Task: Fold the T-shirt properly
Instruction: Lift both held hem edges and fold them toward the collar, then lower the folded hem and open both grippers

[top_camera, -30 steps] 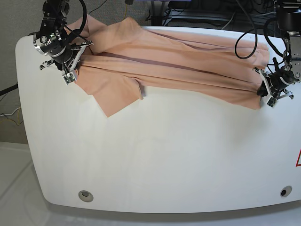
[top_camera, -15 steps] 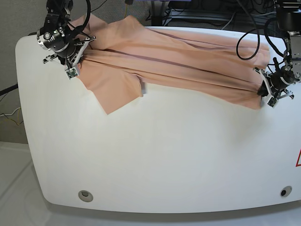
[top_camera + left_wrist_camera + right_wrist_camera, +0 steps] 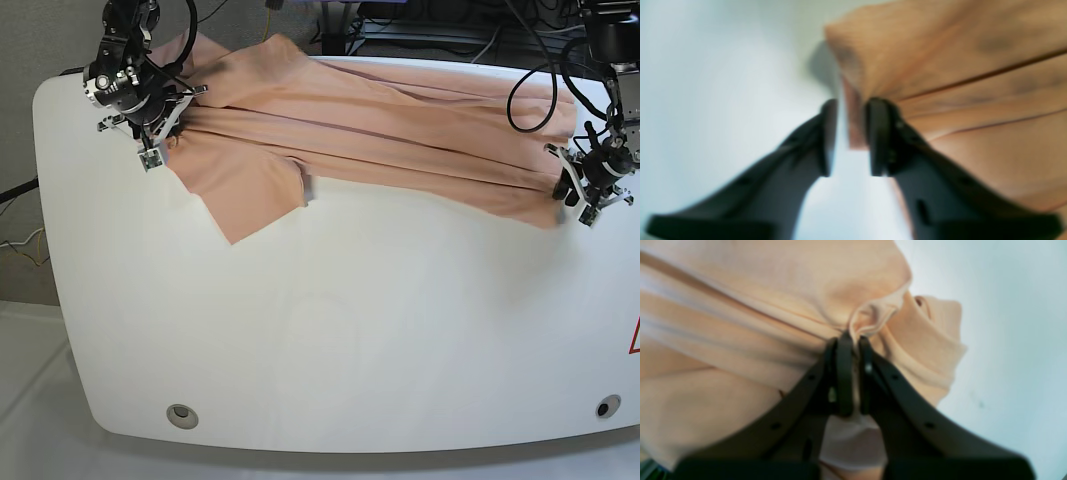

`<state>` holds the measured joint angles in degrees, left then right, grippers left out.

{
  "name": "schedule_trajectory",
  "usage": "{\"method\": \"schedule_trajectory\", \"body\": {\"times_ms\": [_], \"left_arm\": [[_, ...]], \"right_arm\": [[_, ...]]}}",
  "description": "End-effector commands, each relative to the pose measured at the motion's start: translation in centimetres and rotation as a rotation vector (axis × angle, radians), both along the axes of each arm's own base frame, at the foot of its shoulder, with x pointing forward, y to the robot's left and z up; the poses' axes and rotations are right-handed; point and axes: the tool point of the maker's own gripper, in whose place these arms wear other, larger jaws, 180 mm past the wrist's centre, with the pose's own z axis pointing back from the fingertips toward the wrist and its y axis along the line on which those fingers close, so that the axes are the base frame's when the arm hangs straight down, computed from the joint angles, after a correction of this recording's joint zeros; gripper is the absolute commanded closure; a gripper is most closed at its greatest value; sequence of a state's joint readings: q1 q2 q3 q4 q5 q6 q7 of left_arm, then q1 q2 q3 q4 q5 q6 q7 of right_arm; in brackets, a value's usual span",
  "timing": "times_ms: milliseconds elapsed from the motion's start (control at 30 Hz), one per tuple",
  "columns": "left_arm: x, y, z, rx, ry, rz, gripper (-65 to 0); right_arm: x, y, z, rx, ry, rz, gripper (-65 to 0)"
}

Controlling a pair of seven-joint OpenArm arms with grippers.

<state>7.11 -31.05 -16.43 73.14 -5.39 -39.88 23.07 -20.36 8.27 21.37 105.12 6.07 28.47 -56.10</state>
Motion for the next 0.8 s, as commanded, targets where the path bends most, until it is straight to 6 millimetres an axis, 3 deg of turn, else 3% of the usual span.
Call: {"method": "schedule_trajectory", "body": {"times_ms": [0, 167, 233, 300, 367, 467, 600, 767], "left_arm": [[0.5, 1.1, 1.8, 0.049, -0.035, -0.007, -25.6], [0.8, 0.1, 2.9, 0.046, -0.081, -0.016, -40.1], [0.6, -0.2, 3.0, 0.05, -0.083, -0.028, -44.5], [0.7, -0.6, 3.4, 0.052, -0.095, -0.039, -47.9], [0.9, -0.9, 3.8, 0.055, -0.108, -0.048, -51.0], [1.2, -1.0, 4.2, 0.056, -0.119, -0.052, -51.4], [1.4, -1.1, 4.4, 0.056, -0.126, -0.054, -51.4], [2.7, -1.0, 5.5, 0.063, -0.155, -0.05, -51.6]], "right_arm": [[-1.6, -1.5, -0.7, -0.064, 0.076, -0.025, 0.0], [-0.8, -0.6, -0.1, -0.046, 0.025, -0.023, -0.1], [-0.5, -0.4, 0.3, -0.045, 0.008, -0.02, -3.0], [-0.4, -0.4, 0.6, -0.047, -0.002, -0.018, -9.3], [-0.2, -0.1, 0.7, -0.04, -0.011, -0.02, -20.3], [0.2, 0.2, 1.2, -0.039, -0.03, -0.02, -35.8], [0.8, 0.3, 2.1, -0.045, -0.062, -0.012, -49.5], [2.5, 0.6, 3.7, -0.044, -0.149, 0.0, -51.0]]}}
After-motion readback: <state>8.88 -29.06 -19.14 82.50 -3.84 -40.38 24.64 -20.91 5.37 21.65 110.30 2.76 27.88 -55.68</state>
